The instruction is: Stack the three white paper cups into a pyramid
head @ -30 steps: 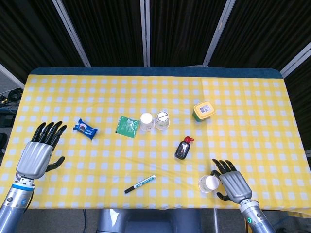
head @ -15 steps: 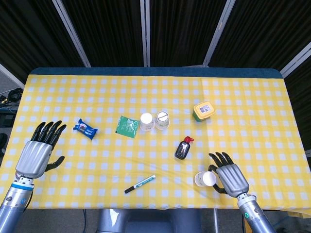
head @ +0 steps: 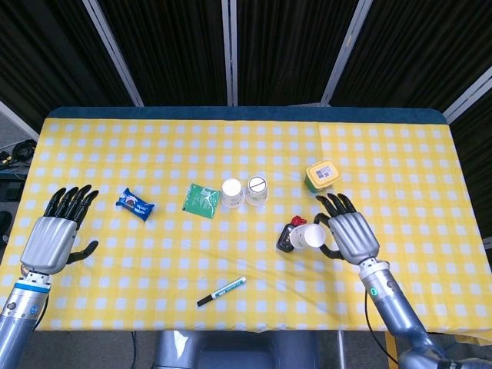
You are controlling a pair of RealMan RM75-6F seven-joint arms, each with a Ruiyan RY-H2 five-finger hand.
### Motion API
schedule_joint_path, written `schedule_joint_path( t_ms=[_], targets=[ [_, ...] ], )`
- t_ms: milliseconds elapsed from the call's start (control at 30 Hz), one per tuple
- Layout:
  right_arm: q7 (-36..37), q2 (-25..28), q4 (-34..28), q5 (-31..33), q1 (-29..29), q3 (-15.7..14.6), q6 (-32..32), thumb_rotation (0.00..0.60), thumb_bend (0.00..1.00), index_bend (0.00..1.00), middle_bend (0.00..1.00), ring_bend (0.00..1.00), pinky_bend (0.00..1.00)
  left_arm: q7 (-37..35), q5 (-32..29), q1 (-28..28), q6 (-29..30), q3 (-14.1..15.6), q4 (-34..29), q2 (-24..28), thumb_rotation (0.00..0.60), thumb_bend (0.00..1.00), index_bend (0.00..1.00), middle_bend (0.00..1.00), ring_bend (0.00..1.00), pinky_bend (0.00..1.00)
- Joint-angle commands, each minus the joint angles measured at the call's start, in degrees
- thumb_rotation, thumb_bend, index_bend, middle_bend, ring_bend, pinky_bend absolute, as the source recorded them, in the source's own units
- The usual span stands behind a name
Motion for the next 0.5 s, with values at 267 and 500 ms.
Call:
schedule_joint_path(
  t_ms=[267, 500],
  targets=[
    [-8.14, -9.61, 8.61, 13.42, 15.7, 7.67, -5.02, 0.6, 0.24, 0.5, 0.1, 0.0, 0.0, -3.99, -1.86, -0.89, -3.19, -1.49, 1.38, 1.17, 0.6, 0.26, 0.0, 0.0, 0.0, 0.0],
    [-10.95, -14.76, 14.72, 20.71, 23.82, 9.87, -6.06, 0.6, 0.24, 0.49, 0.1, 0.0, 0.0, -4.48, -3.36, -1.0, -3.3, -2.82, 2.36, 1.01, 0.6, 0.26, 0.0, 0.0, 0.0, 0.0]
  ],
)
